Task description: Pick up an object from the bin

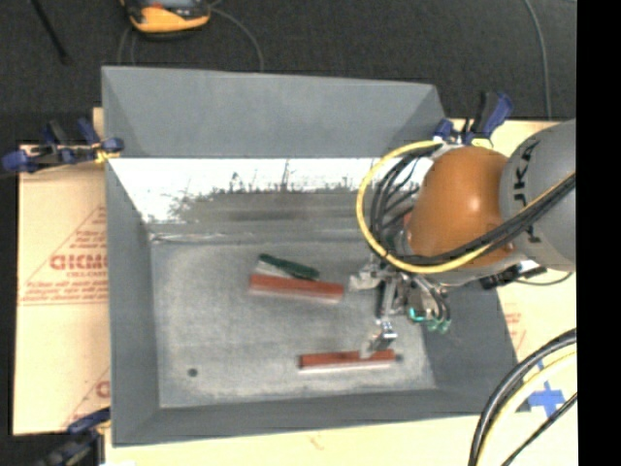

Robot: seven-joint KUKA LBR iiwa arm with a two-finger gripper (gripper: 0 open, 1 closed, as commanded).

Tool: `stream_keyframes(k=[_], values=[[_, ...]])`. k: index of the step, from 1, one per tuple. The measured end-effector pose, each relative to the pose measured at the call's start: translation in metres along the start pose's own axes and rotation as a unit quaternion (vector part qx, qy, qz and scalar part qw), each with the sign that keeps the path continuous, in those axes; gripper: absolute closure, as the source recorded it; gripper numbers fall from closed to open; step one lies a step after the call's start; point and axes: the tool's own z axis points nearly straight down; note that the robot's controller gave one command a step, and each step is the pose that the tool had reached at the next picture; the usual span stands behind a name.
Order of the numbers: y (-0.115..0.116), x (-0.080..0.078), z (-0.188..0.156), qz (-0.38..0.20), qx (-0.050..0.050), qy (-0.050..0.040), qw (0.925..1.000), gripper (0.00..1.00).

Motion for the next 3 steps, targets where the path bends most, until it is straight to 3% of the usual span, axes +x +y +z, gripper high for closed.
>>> stream_keyframes(k=[1,2,3], values=[[0.001,0.031,0.065,0.024,-0.002,0.0109,0.9997,1.0],[0.0,0.031,0.065,0.023,-0.002,0.0105,0.9997,1.0],[-0.01,0.031,-0.065,0.014,0.0,0.0,0.9999,1.0]])
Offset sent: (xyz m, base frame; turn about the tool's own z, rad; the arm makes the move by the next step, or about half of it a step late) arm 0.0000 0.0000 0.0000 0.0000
